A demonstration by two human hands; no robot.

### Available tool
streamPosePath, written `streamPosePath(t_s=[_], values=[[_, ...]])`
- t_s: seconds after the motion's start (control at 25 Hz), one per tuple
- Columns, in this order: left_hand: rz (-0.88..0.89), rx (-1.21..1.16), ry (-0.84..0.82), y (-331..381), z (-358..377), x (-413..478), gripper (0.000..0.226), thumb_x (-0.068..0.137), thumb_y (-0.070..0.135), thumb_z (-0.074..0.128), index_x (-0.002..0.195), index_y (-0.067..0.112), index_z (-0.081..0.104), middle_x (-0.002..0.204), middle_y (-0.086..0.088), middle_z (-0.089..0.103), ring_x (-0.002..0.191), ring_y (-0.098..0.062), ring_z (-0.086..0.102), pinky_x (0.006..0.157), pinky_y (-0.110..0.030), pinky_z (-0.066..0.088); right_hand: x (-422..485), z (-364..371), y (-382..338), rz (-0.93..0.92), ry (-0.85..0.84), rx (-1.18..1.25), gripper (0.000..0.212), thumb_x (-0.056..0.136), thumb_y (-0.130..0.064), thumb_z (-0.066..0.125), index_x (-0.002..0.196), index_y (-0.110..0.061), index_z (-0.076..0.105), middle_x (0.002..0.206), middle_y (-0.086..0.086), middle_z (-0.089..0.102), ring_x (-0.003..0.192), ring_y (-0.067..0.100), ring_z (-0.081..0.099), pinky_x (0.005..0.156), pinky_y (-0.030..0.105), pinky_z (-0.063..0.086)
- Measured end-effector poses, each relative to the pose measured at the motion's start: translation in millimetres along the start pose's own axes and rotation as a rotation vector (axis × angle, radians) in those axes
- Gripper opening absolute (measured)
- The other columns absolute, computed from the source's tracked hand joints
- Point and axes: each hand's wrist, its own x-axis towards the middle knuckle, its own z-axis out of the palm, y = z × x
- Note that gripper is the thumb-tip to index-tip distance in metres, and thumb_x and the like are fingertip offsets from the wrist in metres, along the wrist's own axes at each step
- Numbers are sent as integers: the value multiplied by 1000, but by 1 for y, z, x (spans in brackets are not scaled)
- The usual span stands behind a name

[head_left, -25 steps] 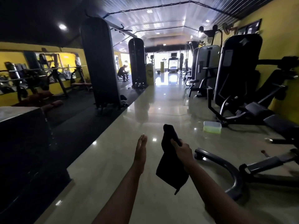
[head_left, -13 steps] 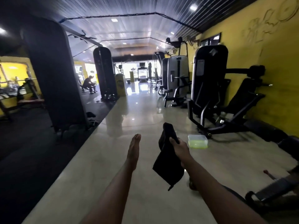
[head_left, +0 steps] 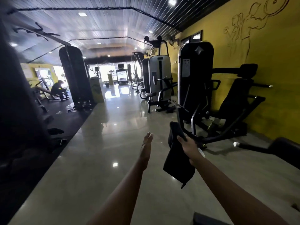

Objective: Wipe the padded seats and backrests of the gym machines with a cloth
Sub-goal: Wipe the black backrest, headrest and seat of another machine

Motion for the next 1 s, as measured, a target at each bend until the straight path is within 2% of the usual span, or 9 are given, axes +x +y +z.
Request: streamPosePath(t_s=[0.2,0.36,0.44,0.56,0.68,0.76,0.88,1.0], values=[[8,-24,12,-32,7,200,48,100,32,37,145,16,33,150,-2,35,139,-15,31,113,-28,22,178,37,15,33,57,32,28,92,-35,52,107,-12,62,100,14,66,98,32,61,88,46,47],[45,-75,-61,-50,21,363,46,101,27,35,145,13,33,151,-3,34,139,-17,31,109,-26,25,326,62,8,47,129,127,19,94,-29,52,100,-13,60,94,12,64,93,30,61,82,40,47],[28,-91,-90,-56,27,449,46,101,28,34,145,14,32,152,-2,32,140,-17,30,114,-30,21,404,72,-1,59,198,150,24,94,-28,53,106,-9,60,99,15,63,96,32,60,86,42,47],[-9,-106,-131,-70,40,557,47,101,30,35,146,16,30,151,-1,32,140,-18,29,112,-29,21,505,79,-7,78,286,116,29,95,-29,51,112,-7,59,103,17,62,99,33,58,86,41,46],[-50,-128,-185,-94,55,651,50,101,34,33,147,17,27,154,-2,29,141,-18,27,114,-33,18,592,87,0,133,332,28,35,95,-35,50,117,-9,57,101,11,59,103,32,57,85,38,45],[-58,-136,-204,-111,63,723,50,101,35,32,147,17,27,153,-2,29,141,-19,27,113,-32,19,660,95,7,135,363,19,40,94,-38,51,118,-7,56,100,9,59,101,32,58,85,38,47],[-45,-133,-228,-136,71,831,50,100,36,32,147,18,28,153,-3,30,140,-19,28,109,-29,21,770,105,21,120,389,29,43,91,-42,53,115,-7,60,103,13,65,95,32,61,90,45,50],[-70,-154,-216,-148,74,939,49,100,36,31,147,21,28,153,-2,31,140,-19,28,106,-28,21,875,114,17,118,384,21,38,92,-39,53,112,-6,60,102,15,65,95,31,61,86,42,49]])
